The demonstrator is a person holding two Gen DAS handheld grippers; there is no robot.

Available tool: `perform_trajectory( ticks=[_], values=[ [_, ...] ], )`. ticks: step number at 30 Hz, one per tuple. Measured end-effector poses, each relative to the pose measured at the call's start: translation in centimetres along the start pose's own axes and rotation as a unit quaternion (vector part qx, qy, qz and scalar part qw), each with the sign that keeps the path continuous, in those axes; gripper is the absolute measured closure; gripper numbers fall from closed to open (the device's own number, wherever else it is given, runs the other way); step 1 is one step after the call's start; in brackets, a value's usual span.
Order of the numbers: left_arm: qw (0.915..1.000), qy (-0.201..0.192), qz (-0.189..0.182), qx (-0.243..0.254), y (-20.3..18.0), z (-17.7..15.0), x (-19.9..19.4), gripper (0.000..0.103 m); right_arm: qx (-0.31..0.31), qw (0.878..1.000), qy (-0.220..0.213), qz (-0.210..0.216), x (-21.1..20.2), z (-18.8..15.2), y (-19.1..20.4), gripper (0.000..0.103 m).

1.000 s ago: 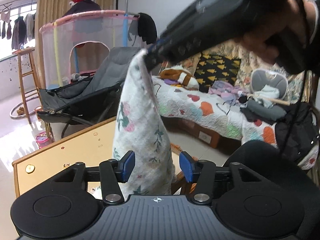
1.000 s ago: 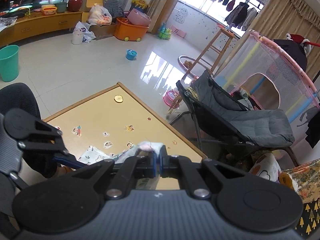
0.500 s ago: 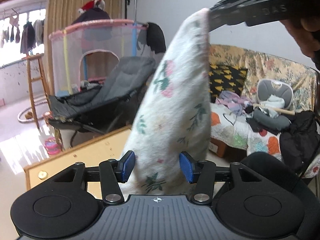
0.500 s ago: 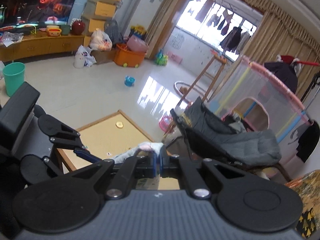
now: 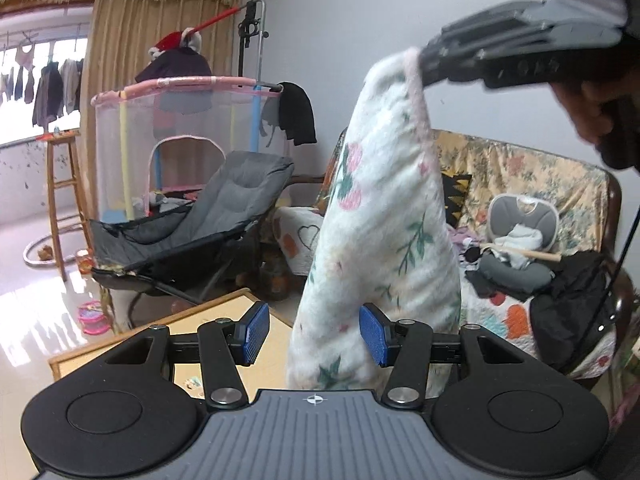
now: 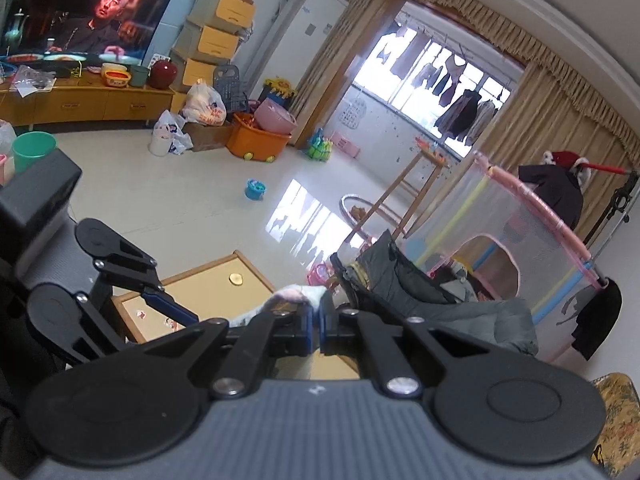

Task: Fold clothes
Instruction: 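Hold the cloth up with both grippers, letting it hang open, then lower the hanging cloth onto the table with both grippers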

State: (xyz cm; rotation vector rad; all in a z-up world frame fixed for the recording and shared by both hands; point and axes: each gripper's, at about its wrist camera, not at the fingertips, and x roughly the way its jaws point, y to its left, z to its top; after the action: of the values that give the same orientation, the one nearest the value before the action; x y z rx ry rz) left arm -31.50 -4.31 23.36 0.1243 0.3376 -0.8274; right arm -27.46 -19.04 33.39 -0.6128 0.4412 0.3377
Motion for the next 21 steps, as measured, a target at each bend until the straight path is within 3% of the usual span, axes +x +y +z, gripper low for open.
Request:
perform_trajectory(
  ticks=[6,15,21],
  values=[
    [0.999,0.02,0.019,-0.036,1.7,-1.9,1.9,0.05,0.024,0.999,0.041,0.018,5.7,-1.5,-0.5,0.1],
    [0.9924,0.061,0.053,-0.093,7.7,-5.5,6.5,0.05,0.061,0.992,0.099,0.039,18.9,-4.2,-1.7,0.1],
    [0.988,0.081,0.078,-0.106,11.6,-6.8,9.9,0.05,0.087,0.988,0.123,0.041,26.8,-5.1,-3.4,0.1]
  ],
)
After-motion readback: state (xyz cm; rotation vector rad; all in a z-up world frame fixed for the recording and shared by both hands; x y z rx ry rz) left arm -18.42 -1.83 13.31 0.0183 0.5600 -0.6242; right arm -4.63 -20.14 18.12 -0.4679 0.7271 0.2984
